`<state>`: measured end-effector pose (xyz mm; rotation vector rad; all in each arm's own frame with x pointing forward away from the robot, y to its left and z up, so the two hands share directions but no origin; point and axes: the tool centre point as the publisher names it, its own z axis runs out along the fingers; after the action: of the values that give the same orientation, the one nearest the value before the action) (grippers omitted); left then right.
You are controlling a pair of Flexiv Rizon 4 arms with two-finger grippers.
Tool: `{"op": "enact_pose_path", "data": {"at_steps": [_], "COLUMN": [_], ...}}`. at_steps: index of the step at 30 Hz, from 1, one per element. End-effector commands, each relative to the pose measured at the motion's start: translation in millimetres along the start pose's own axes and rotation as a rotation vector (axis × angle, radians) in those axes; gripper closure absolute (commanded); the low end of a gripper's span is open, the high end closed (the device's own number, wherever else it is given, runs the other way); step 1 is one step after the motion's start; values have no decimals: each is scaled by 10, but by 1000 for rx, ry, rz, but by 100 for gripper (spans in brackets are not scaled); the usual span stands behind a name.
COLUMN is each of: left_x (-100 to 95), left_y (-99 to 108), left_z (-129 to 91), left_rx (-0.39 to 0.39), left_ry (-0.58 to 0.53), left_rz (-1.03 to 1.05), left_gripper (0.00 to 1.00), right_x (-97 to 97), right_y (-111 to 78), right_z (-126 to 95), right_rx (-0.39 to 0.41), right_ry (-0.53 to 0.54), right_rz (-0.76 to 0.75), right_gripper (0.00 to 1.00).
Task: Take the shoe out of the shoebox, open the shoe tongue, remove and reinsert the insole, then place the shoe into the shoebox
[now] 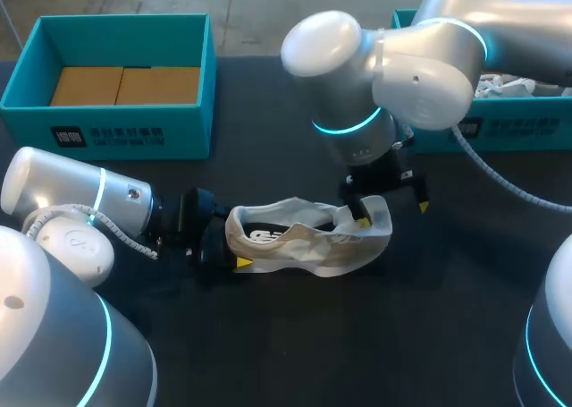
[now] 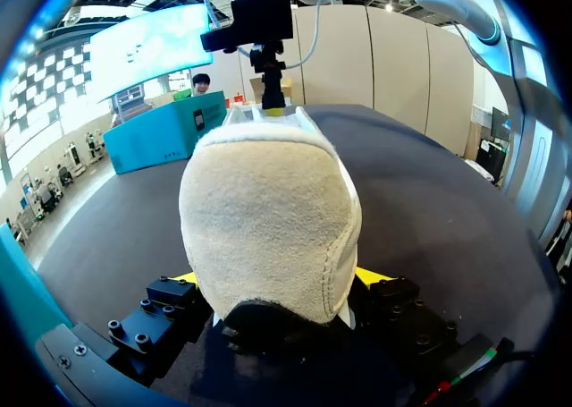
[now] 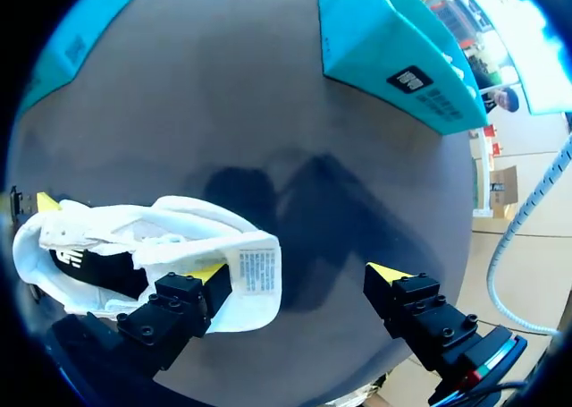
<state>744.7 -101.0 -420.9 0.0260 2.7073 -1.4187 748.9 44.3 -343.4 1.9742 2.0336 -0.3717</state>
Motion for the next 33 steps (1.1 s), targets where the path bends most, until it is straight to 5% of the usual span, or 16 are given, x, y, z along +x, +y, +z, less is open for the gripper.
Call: {"op": "enact_pose_path", "data": {"at_steps": [1,12,33], "left_x": [15,15,15], "left_y": [24,24,24], "left_z": [-12,-12,-12], "left_rx": [-4,-4,-4], "left_ry": [-1,-1,-1], "left_rz": [1,1,1], "left_gripper": [100,100,100], "right_x": [-120,-292,-239], "right_y": [23,114,97], "right_z": [-95,-175,106], "right_rx": [-19,-111,-113], "right_ry": [4,21,113], "right_rz": [-25,-88,-194], "right_gripper": [0,0,0]}}
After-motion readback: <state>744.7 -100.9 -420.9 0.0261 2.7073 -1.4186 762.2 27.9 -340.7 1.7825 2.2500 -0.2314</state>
